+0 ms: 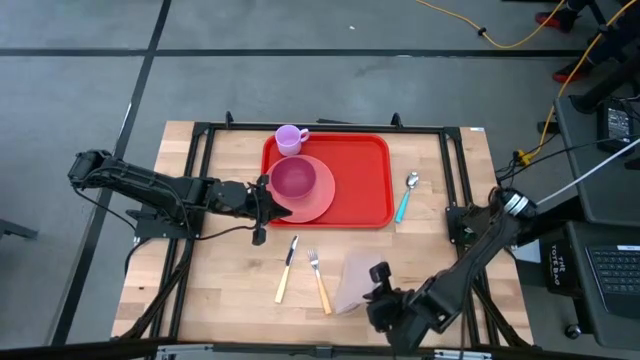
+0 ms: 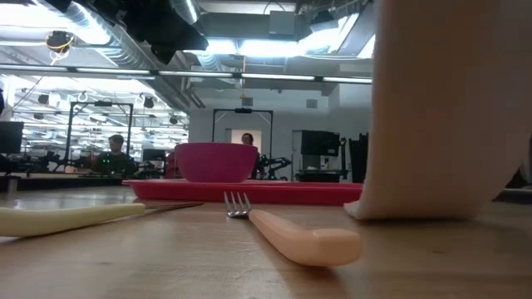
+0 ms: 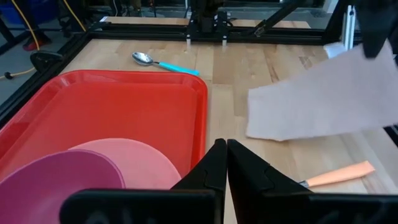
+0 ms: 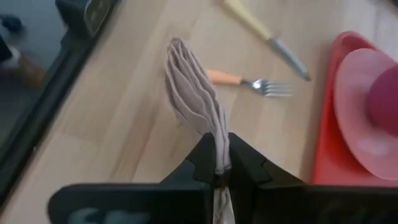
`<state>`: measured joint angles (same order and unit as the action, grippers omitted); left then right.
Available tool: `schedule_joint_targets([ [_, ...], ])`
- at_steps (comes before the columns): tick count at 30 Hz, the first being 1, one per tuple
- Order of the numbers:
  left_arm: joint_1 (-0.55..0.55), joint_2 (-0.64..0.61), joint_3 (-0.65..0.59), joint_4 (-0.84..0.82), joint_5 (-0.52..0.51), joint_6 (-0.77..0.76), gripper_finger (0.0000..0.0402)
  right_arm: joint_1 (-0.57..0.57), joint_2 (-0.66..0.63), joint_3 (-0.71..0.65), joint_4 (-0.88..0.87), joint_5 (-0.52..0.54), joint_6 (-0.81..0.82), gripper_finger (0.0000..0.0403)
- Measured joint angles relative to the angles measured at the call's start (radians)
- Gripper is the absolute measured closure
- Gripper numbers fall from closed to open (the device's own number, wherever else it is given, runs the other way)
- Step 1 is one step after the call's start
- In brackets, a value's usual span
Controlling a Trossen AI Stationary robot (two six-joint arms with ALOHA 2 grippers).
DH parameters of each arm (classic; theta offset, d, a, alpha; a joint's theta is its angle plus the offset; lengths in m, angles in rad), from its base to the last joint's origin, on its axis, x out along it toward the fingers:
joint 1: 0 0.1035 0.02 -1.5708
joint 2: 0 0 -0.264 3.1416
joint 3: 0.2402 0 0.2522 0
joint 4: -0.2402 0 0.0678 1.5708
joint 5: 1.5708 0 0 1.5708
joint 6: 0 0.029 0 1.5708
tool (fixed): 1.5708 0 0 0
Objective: Set up tray
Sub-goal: Put the brown napkin on the top right of the orange tray
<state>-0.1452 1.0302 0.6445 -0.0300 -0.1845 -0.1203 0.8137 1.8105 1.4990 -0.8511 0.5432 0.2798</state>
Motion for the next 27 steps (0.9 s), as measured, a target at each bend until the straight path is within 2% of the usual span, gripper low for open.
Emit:
schedule_joint_targets([
  [15,0.0,0.0,0.0,0.007,-0.005,0.002,0.0398,-0.039,-0.178,0.0,-0.024,-0.015,-0.029,0.0381],
  [22,0.0,0.0,0.0,0.014,-0.007,0.003,0.0398,-0.114,-0.274,0.0,-0.049,-0.014,-0.133,0.0381],
  [27,0.0,0.0,0.0,0.039,-0.048,0.003,0.0398,-0.165,-0.354,0.0,-0.054,-0.019,-0.225,0.0381],
])
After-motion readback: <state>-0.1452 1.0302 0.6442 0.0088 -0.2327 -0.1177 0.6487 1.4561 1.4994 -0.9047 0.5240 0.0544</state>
